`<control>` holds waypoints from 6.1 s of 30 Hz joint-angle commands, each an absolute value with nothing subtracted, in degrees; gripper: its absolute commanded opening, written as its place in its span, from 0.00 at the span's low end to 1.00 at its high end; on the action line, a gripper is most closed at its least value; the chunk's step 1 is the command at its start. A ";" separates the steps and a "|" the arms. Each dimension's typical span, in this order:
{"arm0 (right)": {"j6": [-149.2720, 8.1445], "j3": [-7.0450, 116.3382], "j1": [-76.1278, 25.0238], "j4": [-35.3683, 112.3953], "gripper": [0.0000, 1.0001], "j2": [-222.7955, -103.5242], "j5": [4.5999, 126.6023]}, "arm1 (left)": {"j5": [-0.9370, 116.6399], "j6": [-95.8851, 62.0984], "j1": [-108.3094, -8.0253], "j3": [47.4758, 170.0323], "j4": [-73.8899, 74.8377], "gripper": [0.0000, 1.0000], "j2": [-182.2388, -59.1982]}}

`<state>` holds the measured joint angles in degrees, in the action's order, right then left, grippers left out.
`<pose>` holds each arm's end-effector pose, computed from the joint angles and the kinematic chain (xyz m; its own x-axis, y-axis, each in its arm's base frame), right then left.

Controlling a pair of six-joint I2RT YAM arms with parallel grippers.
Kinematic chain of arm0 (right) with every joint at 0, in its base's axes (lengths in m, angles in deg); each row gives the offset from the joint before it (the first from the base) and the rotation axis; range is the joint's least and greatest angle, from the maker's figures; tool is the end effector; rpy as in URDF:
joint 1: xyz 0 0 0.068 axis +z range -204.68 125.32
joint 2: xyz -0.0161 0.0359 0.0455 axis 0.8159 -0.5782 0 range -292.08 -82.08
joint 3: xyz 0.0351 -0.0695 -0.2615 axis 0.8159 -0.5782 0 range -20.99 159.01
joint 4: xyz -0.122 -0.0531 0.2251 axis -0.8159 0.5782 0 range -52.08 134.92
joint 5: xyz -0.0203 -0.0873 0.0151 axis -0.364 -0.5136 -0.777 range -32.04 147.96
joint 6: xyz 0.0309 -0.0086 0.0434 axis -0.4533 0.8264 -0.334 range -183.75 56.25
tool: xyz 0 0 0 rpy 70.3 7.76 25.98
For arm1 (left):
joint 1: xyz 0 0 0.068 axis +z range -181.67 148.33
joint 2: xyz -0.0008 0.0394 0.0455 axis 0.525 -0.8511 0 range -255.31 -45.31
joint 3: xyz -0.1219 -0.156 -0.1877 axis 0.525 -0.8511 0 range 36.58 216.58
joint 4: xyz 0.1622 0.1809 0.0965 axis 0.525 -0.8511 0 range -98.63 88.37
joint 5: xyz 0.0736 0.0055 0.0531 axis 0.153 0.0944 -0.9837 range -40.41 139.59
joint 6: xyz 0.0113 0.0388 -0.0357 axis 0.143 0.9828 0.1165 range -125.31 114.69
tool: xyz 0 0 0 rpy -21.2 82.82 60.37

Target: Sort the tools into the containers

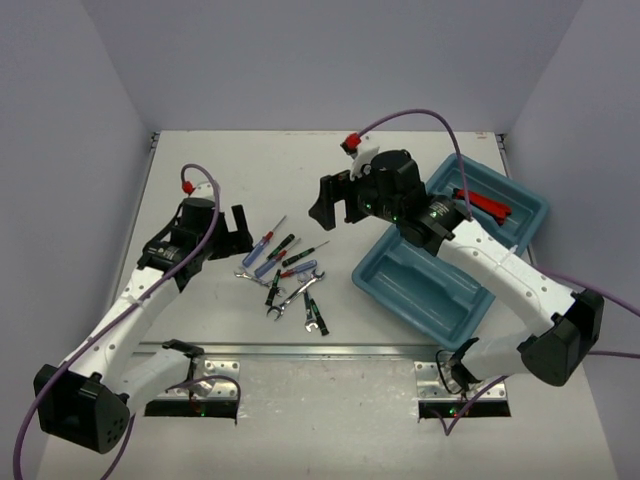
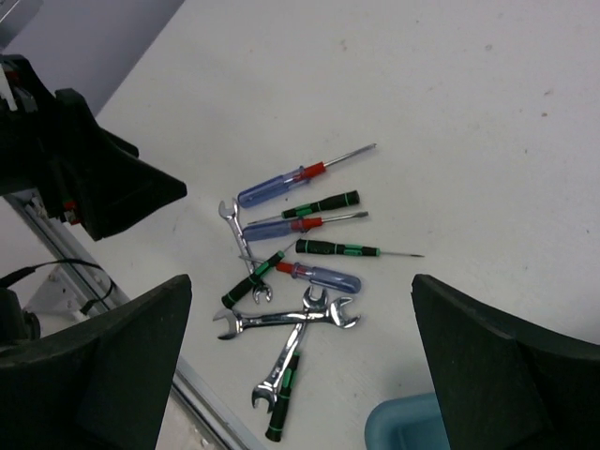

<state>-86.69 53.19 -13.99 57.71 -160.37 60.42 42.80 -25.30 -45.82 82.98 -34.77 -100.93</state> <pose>0.2381 0.2067 0.3699 -0.5484 0.0419 -0.8351 -0.5075 0.7771 0.3723 0.1980 -0.0456 0.2776 -0.6681 -0.1816 -0.7216 -0.0748 0.9812 -0.1777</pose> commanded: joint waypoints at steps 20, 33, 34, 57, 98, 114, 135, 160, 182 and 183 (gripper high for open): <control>-81.75 44.96 -13.72 55.68 0.99 -149.22 61.85 | 38.26 -20.60 -48.49 102.90 -40.38 1.00 -131.28; -78.60 42.13 -13.74 54.06 0.99 -145.77 56.75 | 41.28 -16.37 -47.81 115.98 -44.99 0.81 -150.71; -78.47 41.63 -13.72 53.67 0.99 -145.29 56.47 | 41.61 -16.17 -47.77 115.68 -44.87 0.79 -151.02; -78.71 39.64 -13.81 50.47 0.99 -145.61 57.71 | 39.80 -18.38 -45.04 115.18 -42.32 0.15 -162.80; -84.16 57.91 -6.33 39.61 0.51 -175.55 80.88 | 72.68 -53.39 -47.84 74.86 6.26 0.00 -93.58; -61.00 56.11 -13.39 64.28 0.00 -169.57 49.35 | 38.73 -33.04 -47.75 97.28 -34.23 1.00 -91.54; -22.85 26.49 -52.62 63.02 0.00 -147.81 40.50 | 31.36 -29.26 -51.09 86.28 -37.49 1.00 -89.37; -19.72 28.02 -61.18 57.28 0.31 -159.86 51.22 | 29.46 -29.75 -52.41 86.30 -36.43 1.00 -97.87; -75.49 40.79 -34.73 58.87 0.99 -144.49 60.81 | 45.75 -27.50 -55.73 89.46 -33.61 1.00 -119.55; -77.37 40.39 -34.67 60.17 0.99 -144.22 62.68 | 45.19 -27.29 -56.56 89.73 -34.02 1.00 -121.98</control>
